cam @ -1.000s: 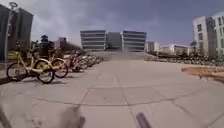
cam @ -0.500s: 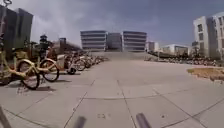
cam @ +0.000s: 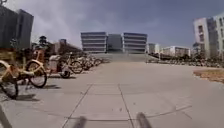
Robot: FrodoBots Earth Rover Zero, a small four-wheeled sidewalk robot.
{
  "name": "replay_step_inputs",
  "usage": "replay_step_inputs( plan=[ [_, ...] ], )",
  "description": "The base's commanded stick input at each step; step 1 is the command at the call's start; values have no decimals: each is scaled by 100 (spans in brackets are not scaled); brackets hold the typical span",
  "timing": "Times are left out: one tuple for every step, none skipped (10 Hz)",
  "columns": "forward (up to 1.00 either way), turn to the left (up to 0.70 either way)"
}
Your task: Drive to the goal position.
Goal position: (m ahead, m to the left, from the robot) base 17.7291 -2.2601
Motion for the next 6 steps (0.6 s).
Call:
replay_step_inputs(
  plan=[
    [100, 0],
    [100, 0],
    [100, 0],
    [100, 0],
    [100, 0],
    [100, 0]
  ],
)
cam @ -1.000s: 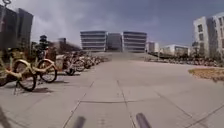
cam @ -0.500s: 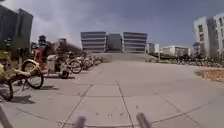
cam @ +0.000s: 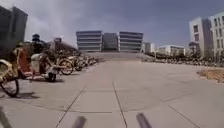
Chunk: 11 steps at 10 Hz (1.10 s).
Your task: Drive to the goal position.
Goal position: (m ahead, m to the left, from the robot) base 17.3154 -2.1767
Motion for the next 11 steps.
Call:
replay_step_inputs(
  plan=[
    [100, 0],
    [100, 0],
    [100, 0],
    [100, 0],
    [100, 0],
    [100, 0],
    [100, -31],
    [100, -40],
    [100, -23],
    [100, 0],
    [100, 0]
  ],
)
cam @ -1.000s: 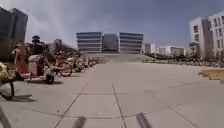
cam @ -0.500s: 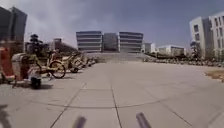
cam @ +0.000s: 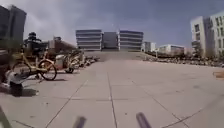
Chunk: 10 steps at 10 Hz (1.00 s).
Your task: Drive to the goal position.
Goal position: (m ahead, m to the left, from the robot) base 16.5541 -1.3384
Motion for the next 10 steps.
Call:
replay_step_inputs(
  plan=[
    [100, 0],
    [100, 0],
    [100, 0],
    [100, 0],
    [100, 0],
    [100, 0],
    [100, 0],
    [100, 0],
    [100, 0],
    [100, 0]
  ],
)
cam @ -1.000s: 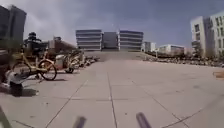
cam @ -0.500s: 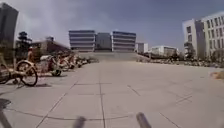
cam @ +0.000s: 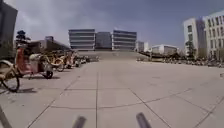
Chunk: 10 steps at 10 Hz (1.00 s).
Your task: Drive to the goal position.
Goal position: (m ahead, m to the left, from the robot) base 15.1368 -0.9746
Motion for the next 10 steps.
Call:
replay_step_inputs(
  plan=[
    [100, 0],
    [100, 0],
    [100, 0],
    [100, 0],
    [100, -7],
    [100, -30],
    [100, -40],
    [100, -25],
    [100, 0],
    [100, 0]
  ],
)
